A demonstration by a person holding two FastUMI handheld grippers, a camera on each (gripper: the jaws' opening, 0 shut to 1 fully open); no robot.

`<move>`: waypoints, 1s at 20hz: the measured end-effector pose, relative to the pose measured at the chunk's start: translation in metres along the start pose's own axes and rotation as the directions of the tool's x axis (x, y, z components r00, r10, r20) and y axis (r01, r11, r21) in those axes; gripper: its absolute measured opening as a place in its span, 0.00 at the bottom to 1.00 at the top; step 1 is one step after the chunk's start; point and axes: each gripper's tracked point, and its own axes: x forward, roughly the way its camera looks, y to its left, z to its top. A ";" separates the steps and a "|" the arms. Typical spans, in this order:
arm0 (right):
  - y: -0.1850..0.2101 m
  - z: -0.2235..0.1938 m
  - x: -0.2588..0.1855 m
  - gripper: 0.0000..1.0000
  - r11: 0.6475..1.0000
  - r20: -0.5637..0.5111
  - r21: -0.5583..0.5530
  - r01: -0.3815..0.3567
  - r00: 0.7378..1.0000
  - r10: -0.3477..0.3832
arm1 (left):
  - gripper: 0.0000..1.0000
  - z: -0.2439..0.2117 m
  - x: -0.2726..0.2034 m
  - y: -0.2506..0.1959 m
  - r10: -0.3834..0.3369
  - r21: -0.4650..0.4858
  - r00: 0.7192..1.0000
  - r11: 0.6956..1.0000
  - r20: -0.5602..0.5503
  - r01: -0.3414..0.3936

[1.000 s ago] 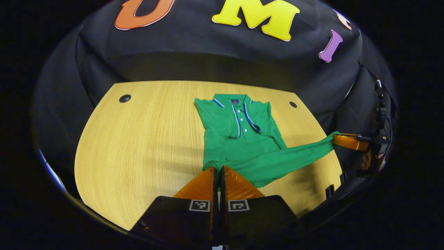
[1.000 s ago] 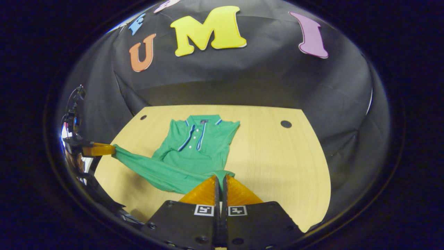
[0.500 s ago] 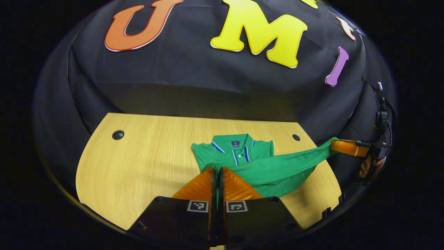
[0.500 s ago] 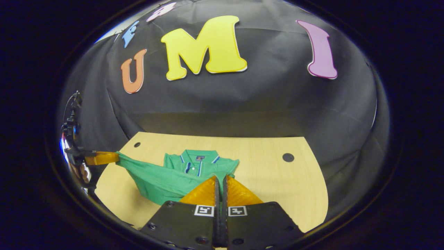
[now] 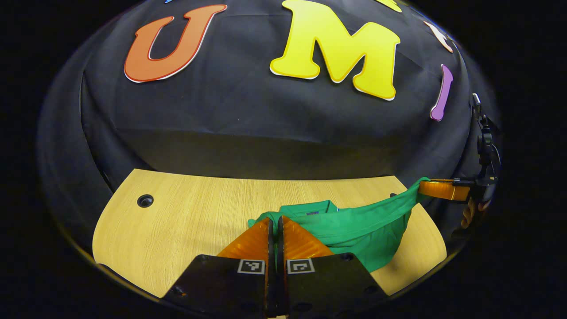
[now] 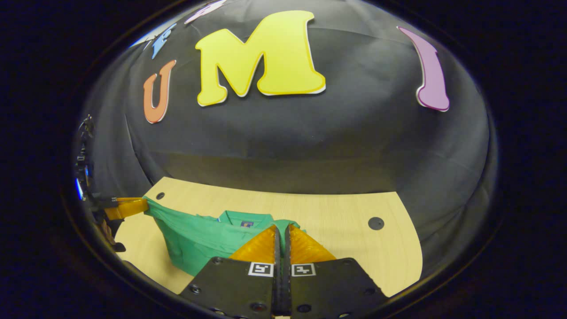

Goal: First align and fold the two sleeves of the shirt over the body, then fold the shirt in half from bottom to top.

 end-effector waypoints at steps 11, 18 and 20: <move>-0.014 -0.026 0.105 0.00 0.999 -0.050 0.012 0.031 0.998 -0.031 | 0.09 -0.038 0.091 0.037 0.091 0.004 0.996 0.996 -0.010 -0.091; -0.021 -0.052 0.138 0.00 0.999 -0.092 -0.021 0.047 0.995 -0.048 | 0.12 -0.068 0.126 0.048 0.118 -0.016 0.992 0.993 -0.046 -0.119; -0.021 -0.062 0.144 0.02 0.999 -0.110 -0.019 0.049 0.993 -0.051 | 0.16 -0.080 0.130 0.044 0.094 -0.040 0.993 0.995 -0.071 -0.097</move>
